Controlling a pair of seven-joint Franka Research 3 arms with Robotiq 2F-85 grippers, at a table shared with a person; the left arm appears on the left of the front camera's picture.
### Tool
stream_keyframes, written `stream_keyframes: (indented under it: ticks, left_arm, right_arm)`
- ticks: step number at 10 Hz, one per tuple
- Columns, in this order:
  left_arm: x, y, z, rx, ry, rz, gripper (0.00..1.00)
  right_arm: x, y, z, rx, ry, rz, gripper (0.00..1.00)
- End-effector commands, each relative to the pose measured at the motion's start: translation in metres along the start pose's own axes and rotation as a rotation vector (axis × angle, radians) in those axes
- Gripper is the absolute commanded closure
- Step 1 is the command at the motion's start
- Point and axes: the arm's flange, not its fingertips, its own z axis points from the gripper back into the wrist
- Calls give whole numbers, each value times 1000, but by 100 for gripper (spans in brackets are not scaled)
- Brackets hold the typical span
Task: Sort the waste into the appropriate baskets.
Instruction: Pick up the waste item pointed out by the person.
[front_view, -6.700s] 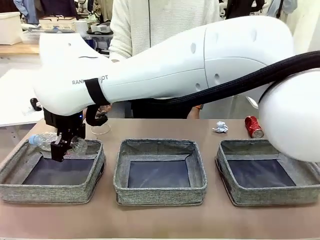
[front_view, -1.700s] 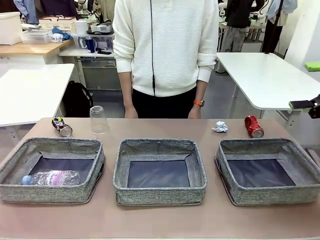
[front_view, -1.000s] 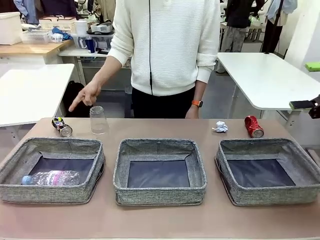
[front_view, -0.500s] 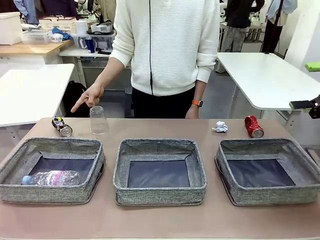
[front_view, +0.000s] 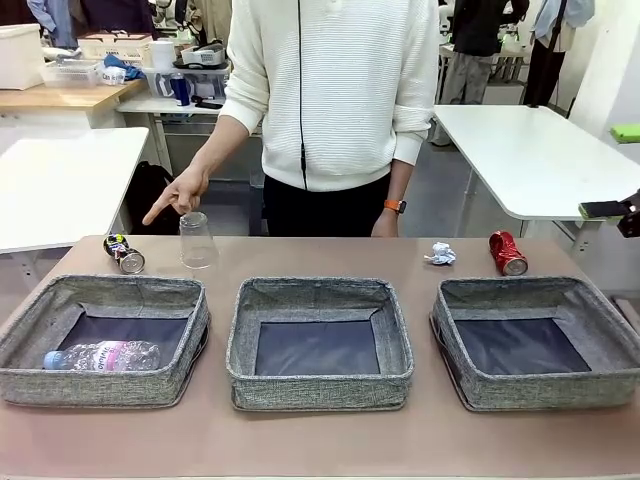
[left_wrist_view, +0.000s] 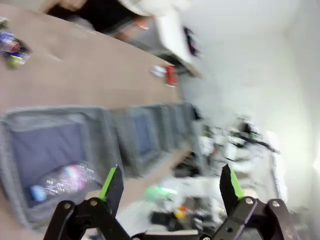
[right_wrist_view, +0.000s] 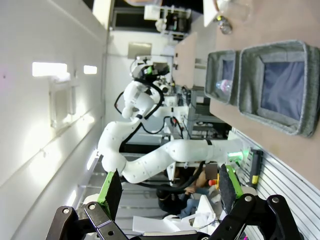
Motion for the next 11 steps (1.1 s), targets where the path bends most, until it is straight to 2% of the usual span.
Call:
stream_keyframes:
  ticks: [1,3,4,5,6,7,8,9,10,11]
  left_arm:
    - [9,-14,-42,348,9,-36,0]
    - [29,-7,-84,614,200,44,0]
    - [32,0,-101,699,95,135,0]
    - [28,-14,-63,490,43,-76,0]
    - [28,-14,-63,490,43,-76,0]
    - [34,-10,-99,626,62,-20,0]
    - [63,19,-111,973,-63,385,0]
    - [72,29,-120,1127,-296,449,0]
    - [80,28,-131,1124,-241,453,0]
    - [93,31,-147,1154,-292,493,0]
  right_arm:
    - [0,6,-2,11,-5,-17,0]
    - [0,6,-2,11,-5,-17,0]
    - [0,6,-2,11,-5,-17,0]
    - [0,6,-2,11,-5,-17,0]
    - [0,6,-2,11,-5,-17,0]
    - [0,6,-2,11,-5,-17,0]
    - [0,6,-2,11,-5,-17,0]
    - [0,6,-2,11,-5,-17,0]
    - [0,6,-2,11,-5,-17,0]
    - [0,6,-2,11,-5,-17,0]
